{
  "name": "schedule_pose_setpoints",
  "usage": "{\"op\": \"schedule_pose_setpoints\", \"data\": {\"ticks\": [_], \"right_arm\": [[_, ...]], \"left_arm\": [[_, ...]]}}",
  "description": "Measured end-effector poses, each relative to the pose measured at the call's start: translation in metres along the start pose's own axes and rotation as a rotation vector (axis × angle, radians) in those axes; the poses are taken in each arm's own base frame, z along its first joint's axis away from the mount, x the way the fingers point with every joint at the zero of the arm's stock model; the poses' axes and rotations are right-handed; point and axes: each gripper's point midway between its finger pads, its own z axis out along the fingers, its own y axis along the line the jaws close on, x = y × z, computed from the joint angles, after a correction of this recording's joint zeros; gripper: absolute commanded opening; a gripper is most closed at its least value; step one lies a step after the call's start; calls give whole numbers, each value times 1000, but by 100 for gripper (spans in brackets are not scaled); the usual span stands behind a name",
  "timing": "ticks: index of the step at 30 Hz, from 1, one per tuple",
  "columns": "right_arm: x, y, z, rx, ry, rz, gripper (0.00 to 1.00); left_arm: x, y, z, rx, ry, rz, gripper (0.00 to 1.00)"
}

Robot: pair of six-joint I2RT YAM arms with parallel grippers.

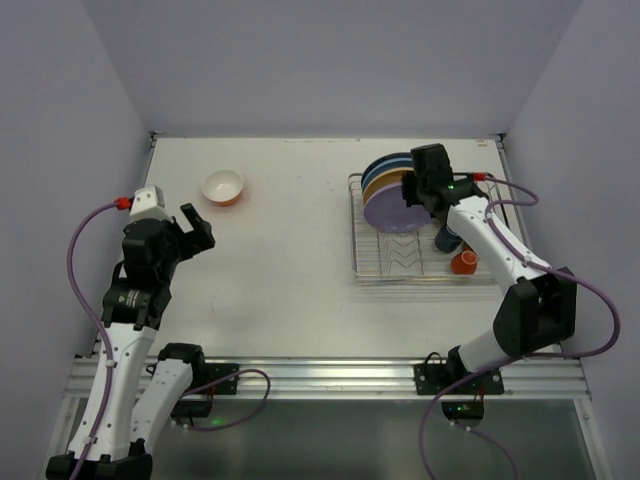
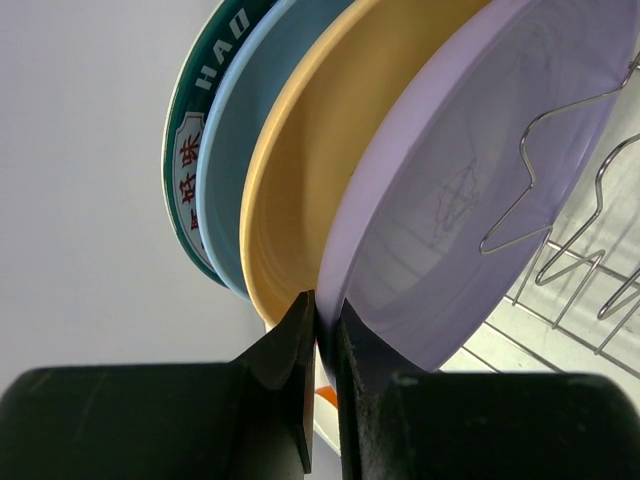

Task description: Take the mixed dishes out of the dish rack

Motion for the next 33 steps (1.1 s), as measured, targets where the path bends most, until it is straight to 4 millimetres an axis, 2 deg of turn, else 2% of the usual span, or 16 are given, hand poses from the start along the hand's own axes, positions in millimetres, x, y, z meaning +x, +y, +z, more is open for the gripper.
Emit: {"op": "schedule_pose_setpoints", "data": {"ticks": [10,27,33], "right_arm": [[-2,2,-6,-60,13,-5,0],[-3,22,-35,-144,54,0,0],[-4,32,-50,-189,79,2,0]], "left_arm": [[-3,0,-3,1,-15,-3,100],[-4,2,-4,-5,-22,-3,100],[-5,1,-4,-4,-25,-4,100]]}}
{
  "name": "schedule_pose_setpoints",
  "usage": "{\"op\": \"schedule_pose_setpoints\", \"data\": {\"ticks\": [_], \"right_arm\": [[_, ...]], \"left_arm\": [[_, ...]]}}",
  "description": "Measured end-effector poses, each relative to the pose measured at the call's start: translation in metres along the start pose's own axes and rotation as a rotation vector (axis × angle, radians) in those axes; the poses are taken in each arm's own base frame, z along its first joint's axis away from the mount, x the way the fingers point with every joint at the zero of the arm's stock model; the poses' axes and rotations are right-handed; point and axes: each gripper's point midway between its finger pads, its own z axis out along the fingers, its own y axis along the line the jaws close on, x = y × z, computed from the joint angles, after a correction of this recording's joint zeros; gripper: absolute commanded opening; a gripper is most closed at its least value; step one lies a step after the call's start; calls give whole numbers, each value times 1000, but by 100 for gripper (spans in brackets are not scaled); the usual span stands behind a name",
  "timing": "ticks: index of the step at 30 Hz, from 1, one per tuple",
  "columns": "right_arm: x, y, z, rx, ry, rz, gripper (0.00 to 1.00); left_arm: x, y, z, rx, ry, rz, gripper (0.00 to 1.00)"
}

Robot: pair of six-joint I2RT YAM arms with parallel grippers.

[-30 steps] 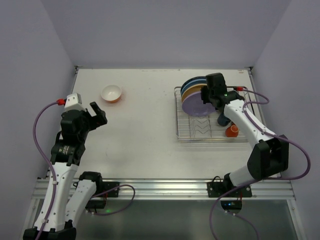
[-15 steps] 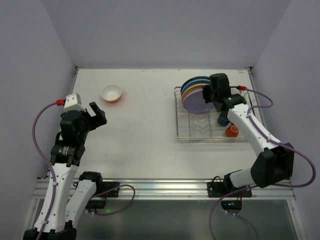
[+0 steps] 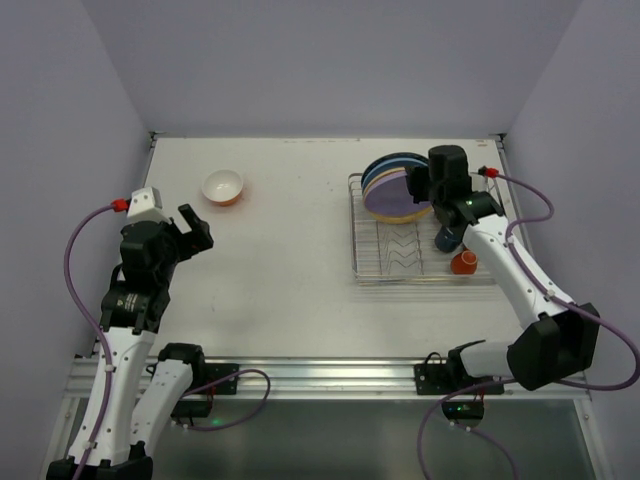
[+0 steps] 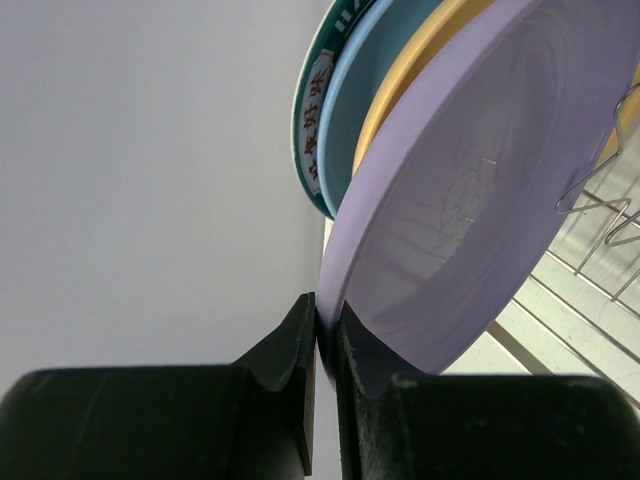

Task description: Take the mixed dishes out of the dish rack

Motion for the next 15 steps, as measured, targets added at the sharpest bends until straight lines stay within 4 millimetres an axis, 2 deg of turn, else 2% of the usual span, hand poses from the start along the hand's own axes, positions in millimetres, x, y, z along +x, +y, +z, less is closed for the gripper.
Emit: {"op": "schedule_pose_setpoints", "data": {"ticks": [10,15], "right_arm": [[1,18,-23,-81,41,-23,0],[3,15,-38,-123,80,-93,0]], "left_arm": [[-1,0,-1,-1,-5,-1,100],[-1,1,-1,-7,-8,-1,100]]}}
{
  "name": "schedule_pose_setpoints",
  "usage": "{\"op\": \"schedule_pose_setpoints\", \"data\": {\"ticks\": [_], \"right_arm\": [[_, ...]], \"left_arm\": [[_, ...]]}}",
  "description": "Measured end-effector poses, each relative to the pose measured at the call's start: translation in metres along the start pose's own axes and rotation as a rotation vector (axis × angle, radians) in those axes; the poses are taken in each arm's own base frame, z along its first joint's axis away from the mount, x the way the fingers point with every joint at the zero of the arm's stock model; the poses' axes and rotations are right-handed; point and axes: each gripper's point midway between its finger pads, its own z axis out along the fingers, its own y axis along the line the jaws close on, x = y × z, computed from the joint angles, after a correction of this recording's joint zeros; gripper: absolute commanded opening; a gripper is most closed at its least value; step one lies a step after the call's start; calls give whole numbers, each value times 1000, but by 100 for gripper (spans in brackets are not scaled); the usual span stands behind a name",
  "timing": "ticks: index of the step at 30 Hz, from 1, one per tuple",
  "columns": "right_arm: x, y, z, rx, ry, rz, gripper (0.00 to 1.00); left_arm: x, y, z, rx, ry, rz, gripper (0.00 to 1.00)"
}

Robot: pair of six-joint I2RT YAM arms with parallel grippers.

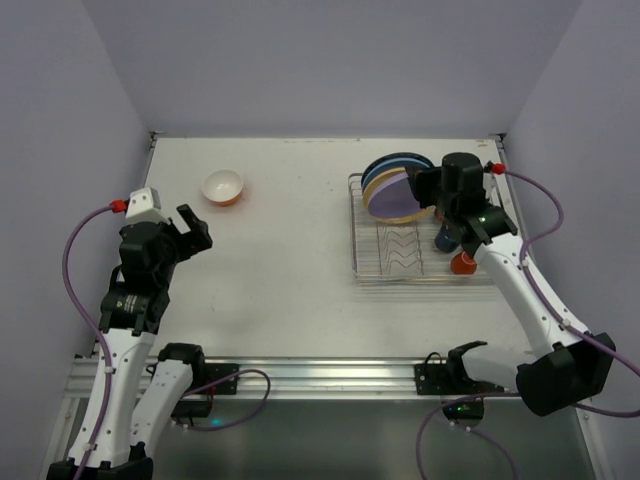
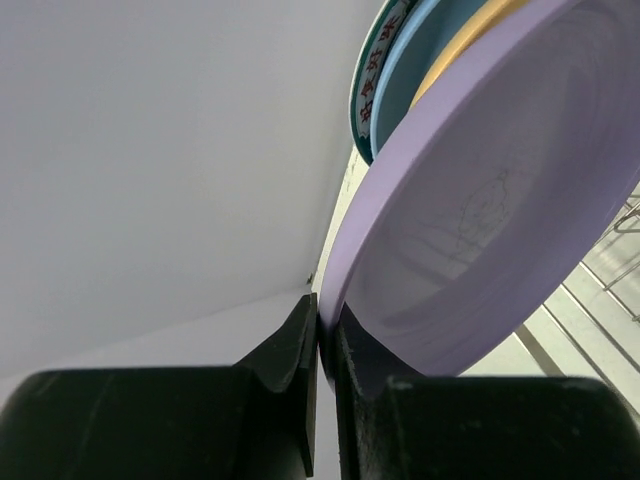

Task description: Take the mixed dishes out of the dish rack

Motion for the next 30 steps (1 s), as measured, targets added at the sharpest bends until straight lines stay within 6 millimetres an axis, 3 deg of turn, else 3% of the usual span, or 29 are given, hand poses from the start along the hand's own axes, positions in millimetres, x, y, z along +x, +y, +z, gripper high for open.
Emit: {"op": "schedule_pose_setpoints", "data": {"ticks": [9,12,16,19,21,25,28,30], "right_arm": [[8,11,-43,-208,86,-297,0],[36,16,-60,-338,225,-527,0],[106,6,-97,-488,421,-1034,0],[185,-17,-147,-646,623,-1348,0],[217,-42,-170,-727,708,-1552,0],[246,-107,-186,-782,776,-1975,0],[259,-151,-190,-819,852,-2204,0],[257,-169,-181,-798,852,-2329,0]], "left_arm": [[-1,2,0,-12,-4,0,100],[0,2,1,-10,2,1,100],[3,-8,2,26,53,-1,100],[-7,-32,-1,123,103,-7,100],[-21,-57,-5,220,134,-15,100],[-44,-97,-12,394,168,-15,100],[-36,-109,-19,466,224,-7,100],[-26,-114,-25,500,265,-3,100]]}}
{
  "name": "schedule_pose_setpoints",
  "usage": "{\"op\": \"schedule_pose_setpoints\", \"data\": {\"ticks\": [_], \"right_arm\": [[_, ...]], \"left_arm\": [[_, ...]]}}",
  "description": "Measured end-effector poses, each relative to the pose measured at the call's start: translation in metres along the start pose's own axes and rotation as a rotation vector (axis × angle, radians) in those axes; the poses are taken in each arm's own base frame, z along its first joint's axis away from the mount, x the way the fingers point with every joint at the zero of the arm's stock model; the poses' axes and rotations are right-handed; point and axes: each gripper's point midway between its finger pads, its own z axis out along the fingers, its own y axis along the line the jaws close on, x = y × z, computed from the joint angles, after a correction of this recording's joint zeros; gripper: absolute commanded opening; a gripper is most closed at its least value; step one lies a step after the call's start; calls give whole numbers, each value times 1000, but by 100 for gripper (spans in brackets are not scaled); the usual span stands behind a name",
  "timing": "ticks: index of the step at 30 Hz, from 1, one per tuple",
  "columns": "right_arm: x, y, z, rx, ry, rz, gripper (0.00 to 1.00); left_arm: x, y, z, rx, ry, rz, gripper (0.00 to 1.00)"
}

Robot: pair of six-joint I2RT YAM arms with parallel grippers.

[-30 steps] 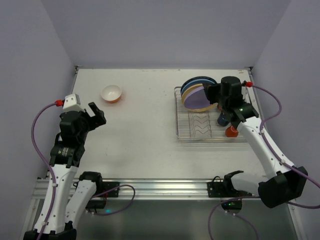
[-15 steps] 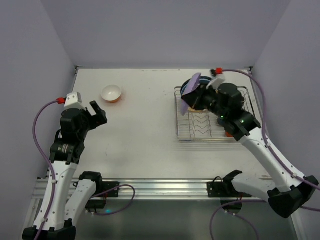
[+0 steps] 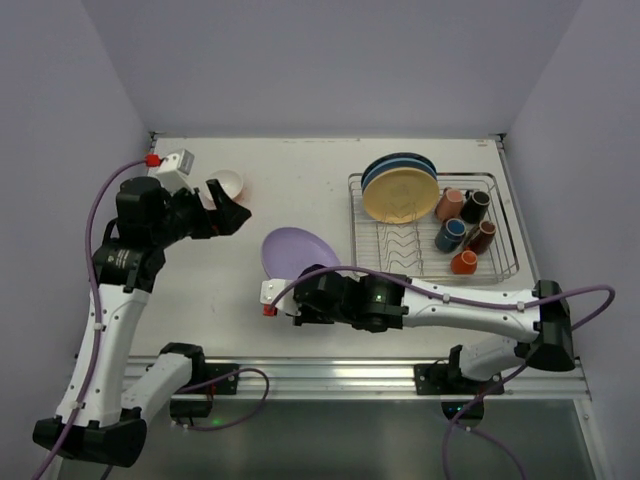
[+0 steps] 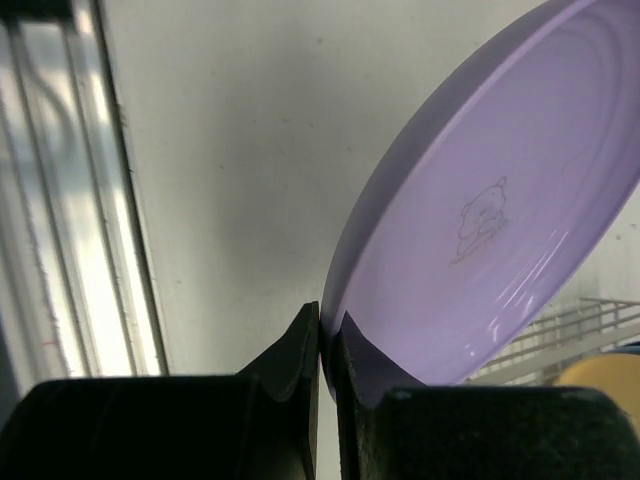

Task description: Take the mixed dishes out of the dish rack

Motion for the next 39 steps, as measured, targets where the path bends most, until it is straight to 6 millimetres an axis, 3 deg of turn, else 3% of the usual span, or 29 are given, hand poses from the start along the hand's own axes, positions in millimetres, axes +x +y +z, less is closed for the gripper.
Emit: {"op": "schedule_pose_setpoints", "data": {"ticks": [5,10,13,16,19,21,22,23,24,29,31,33,37,39], "right_arm": [[21,-9,16,68,126,-135,0],[23,-19,24,125,175,-198,0],[14,-25,24,164,172,-216,0],[2,-30,22,199,151,-230,0],[-5,-34,20,224,137,-243,0],[-10,-30,21,219,117,-251,0],[-11,-29,23,222,114,-257,11],[-12,-28,24,229,113,-260,50],[-11,-30,26,244,111,-255,98],[6,-52,30,330,85,-178,99],[15,-68,20,368,47,-91,99],[18,-95,-2,457,-36,40,99],[29,-165,-86,714,-326,461,99],[49,-192,-135,850,-502,668,99]], "left_arm": [[36,-10,5,66,102,5,96],[76,-12,17,84,230,13,90],[94,-14,24,83,287,29,74],[103,-14,30,65,319,42,41],[108,-11,37,34,333,48,0],[105,-13,44,27,322,12,0],[104,-13,46,23,317,-1,0],[103,-12,47,14,315,-8,0],[102,-11,47,5,308,-14,0],[102,13,59,-121,268,-8,0],[106,25,70,-172,263,-41,0],[113,37,84,-220,264,-86,0],[128,65,119,-290,235,-192,0],[132,78,137,-313,215,-233,0]]}}
